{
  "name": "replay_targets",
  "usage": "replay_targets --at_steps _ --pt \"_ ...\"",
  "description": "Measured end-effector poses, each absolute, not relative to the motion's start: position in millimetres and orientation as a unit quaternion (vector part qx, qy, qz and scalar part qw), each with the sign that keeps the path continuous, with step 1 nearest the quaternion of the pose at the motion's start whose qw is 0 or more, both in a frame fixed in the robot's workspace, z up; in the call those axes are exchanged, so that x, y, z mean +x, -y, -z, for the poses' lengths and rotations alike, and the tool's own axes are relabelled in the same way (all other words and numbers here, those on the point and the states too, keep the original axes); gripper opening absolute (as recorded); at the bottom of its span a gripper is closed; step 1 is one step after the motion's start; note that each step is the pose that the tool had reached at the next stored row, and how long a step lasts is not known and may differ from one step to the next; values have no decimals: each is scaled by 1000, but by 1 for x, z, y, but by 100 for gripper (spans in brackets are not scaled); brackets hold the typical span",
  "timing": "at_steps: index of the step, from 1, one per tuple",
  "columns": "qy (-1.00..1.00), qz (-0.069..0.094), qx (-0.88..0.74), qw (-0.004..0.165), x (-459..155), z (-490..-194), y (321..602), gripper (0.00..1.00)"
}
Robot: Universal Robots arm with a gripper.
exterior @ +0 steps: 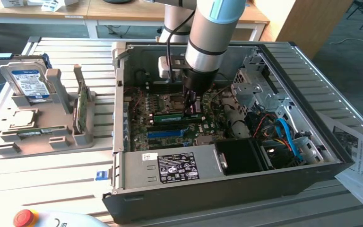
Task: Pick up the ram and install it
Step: 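Insert the ram into the slot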
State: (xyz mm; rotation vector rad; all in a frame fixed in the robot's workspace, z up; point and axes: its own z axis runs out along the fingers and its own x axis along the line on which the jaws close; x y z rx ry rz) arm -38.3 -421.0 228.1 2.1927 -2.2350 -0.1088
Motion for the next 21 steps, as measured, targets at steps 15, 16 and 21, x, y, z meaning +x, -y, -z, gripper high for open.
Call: replay_targets --at_steps 15,16,21 --pt "711 35 702 4 -38 -227 421 12" --pt "711 35 702 4 -38 -227 421 12" --pt "711 35 702 4 -38 -226 421 12"
